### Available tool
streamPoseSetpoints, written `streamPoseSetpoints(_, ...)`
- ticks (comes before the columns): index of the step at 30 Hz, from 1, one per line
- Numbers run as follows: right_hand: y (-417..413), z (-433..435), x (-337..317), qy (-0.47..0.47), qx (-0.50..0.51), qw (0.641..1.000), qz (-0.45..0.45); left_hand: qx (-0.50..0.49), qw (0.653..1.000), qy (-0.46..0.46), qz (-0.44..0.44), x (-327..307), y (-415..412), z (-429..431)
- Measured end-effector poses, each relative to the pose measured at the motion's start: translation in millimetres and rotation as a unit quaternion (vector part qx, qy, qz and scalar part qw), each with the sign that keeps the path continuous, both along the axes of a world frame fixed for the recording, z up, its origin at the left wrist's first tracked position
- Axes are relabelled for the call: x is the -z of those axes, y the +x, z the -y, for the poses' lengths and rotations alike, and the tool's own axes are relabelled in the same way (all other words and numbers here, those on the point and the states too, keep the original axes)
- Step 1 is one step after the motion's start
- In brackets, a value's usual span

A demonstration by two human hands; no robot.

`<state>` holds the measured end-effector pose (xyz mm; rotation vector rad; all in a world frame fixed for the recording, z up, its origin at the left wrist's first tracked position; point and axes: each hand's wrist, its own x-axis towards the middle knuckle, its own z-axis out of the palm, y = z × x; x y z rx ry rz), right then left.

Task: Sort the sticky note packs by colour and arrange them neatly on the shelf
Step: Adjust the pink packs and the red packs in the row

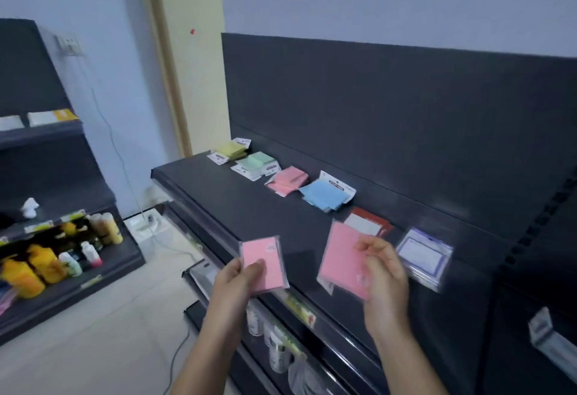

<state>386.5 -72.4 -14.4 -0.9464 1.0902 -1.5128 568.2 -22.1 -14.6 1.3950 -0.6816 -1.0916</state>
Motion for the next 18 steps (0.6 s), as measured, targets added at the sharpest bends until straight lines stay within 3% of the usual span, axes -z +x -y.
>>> streamPoseSetpoints(4, 62.4, 26.1, -0.7, 0.013, -0.054, 0.995, -0.079, 0.001, 1.0, 0.003, 0.01, 0.5, 62.4, 12.3)
streamPoseSetpoints(8, 103.9, 50.9, 1.7, 0.072, -0.027, 0.995, -0.07, 0.017, 1.0, 0.004, 0.009, -2.5, 103.6, 30.1)
streamPoseSetpoints(12, 131.1, 70.0, 9.1, 0.133, -0.042, 0.99, -0.003, 0.054, 0.998, 0.01, 0.022, 0.2, 132.7, 58.3)
streamPoseSetpoints(18, 153.7, 112.2, 11.1, 0.157, -0.058, 0.986, -0.02, 0.081, 0.996, -0.003, 0.024, 1.2, 155.4, 108.9)
